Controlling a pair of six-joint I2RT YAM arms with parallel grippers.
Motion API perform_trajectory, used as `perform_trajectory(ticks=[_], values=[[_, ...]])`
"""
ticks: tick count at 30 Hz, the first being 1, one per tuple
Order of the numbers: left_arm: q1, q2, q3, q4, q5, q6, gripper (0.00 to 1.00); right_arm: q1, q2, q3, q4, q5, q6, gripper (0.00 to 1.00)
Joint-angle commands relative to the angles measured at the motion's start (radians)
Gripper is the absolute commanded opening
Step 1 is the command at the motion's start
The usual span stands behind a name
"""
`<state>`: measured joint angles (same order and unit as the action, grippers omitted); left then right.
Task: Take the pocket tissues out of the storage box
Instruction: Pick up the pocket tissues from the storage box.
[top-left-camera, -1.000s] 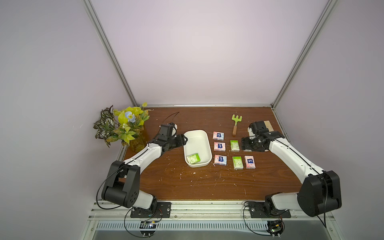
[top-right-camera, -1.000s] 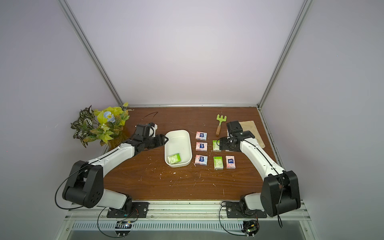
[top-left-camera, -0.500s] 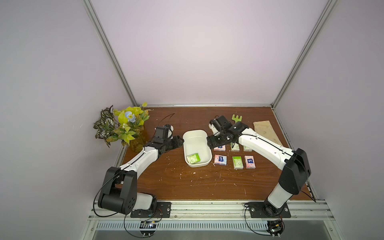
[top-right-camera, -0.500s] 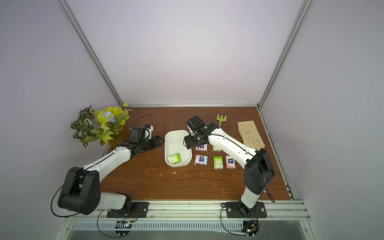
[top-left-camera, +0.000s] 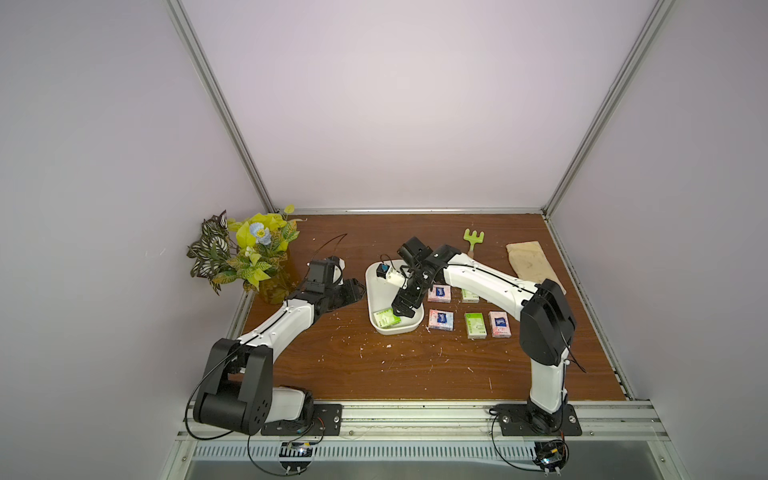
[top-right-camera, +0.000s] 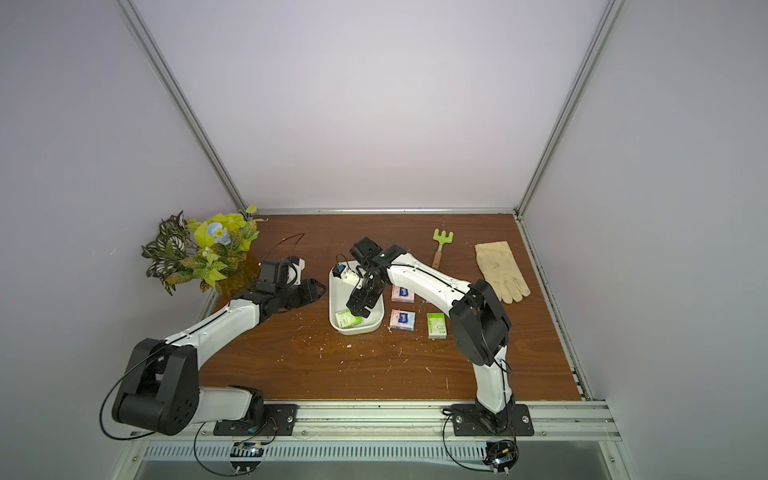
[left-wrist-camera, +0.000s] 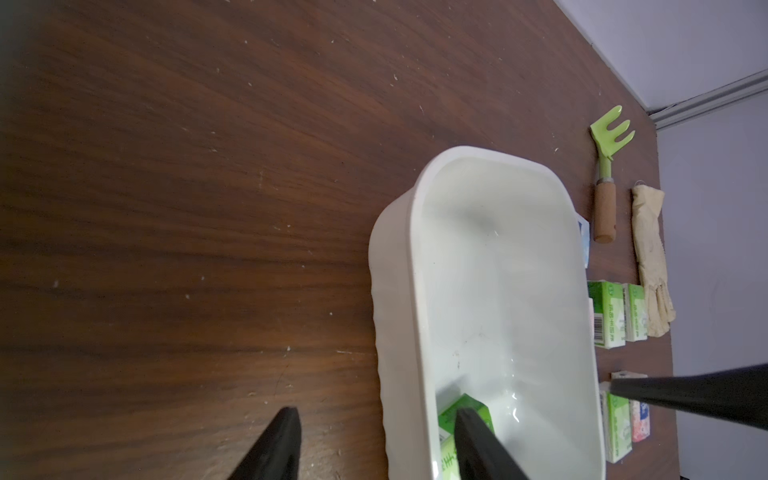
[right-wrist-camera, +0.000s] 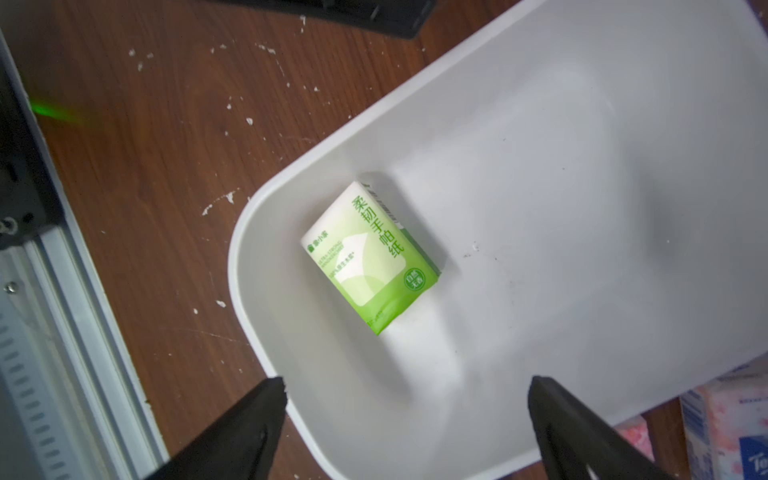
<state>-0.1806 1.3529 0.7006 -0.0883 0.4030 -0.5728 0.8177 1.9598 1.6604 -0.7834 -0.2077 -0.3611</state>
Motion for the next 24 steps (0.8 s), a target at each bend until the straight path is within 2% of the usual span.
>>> perform_trajectory(ticks=[1,11,24], values=[[0.011,-0.014,0.005,-0.034,0.003,0.001,0.55,0.016,0.014,0.059,-0.004,0.009,-0.16,0.95],[0.011,-0.007,0.003,-0.043,-0.013,0.004,0.55,0.117,0.045,0.026,0.019,0.068,-0.355,0.91],[0.012,-0.009,0.01,-0.063,-0.027,0.014,0.55,0.115,0.192,0.157,-0.047,0.002,-0.456,0.85]])
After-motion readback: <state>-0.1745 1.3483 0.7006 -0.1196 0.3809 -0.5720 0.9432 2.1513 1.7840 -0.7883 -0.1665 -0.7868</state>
